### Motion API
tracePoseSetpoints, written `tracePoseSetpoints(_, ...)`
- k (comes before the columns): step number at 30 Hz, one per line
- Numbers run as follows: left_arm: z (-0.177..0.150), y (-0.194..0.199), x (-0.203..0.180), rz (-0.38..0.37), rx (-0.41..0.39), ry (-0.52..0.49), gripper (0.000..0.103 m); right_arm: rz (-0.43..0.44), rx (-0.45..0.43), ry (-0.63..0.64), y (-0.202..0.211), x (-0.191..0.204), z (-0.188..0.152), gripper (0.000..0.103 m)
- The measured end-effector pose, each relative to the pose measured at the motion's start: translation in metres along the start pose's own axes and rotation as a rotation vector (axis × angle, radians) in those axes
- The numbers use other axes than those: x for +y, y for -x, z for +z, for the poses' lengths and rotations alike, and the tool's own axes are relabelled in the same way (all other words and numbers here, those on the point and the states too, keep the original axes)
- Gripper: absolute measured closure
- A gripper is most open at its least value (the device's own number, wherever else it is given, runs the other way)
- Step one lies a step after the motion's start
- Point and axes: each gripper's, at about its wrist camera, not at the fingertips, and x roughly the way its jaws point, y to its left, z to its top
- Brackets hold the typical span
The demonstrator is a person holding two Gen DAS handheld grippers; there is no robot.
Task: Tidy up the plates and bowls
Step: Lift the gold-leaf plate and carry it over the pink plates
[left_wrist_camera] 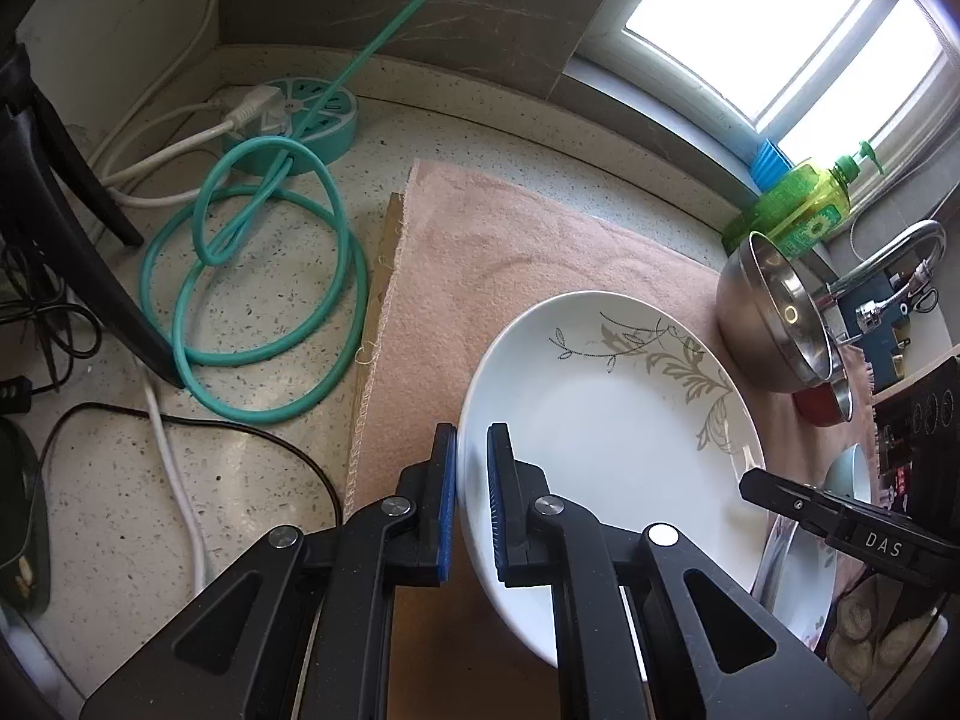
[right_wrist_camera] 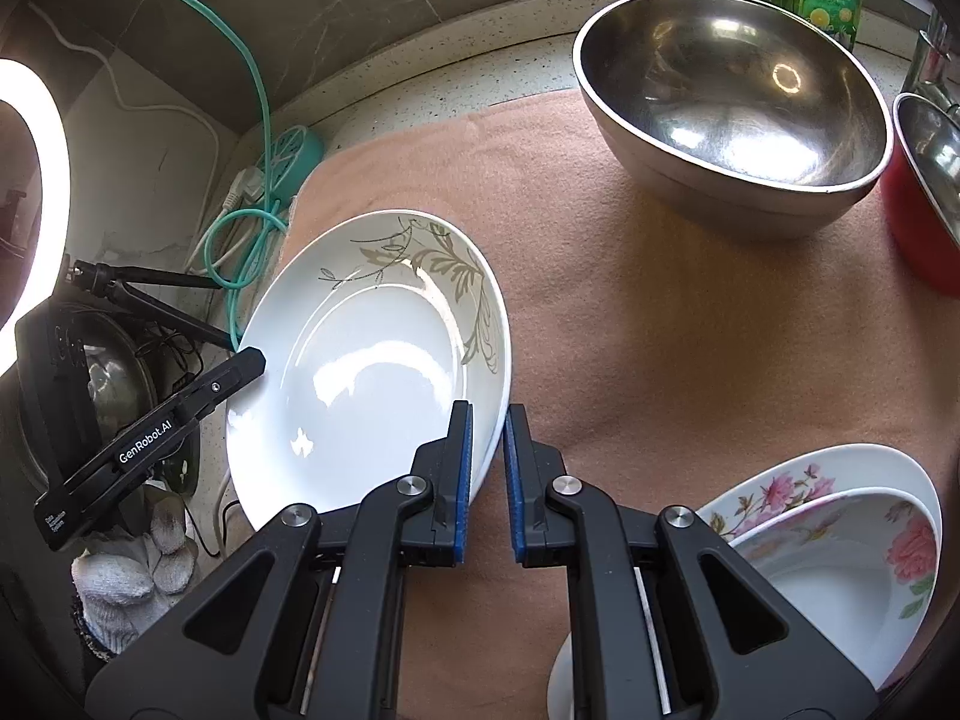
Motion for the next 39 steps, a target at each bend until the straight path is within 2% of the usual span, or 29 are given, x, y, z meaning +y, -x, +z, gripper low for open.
tracePoseSetpoints(10,-0.012,0.03,-0.026,-0.033,-0.052,0.003,0.095,0.026,-0.046,0.013,0.037,-0.009,-0.011,0.093)
tracePoseSetpoints(20,-0.03,0.046,-0.065,-0.056,-0.079,-0.025,0.095,0.035,-0.079,0.013,0.078,-0.036,-0.027,0.092)
tracePoseSetpoints(30,-0.061,0.048,-0.114,-0.072,-0.078,-0.05,0.095,0.015,-0.08,0.026,0.114,-0.076,-0.05,0.092)
tracePoseSetpoints(39,-0.087,0.036,-0.151,-0.085,-0.046,-0.048,0.095,-0.007,-0.06,0.022,0.134,-0.12,-0.066,0.092)
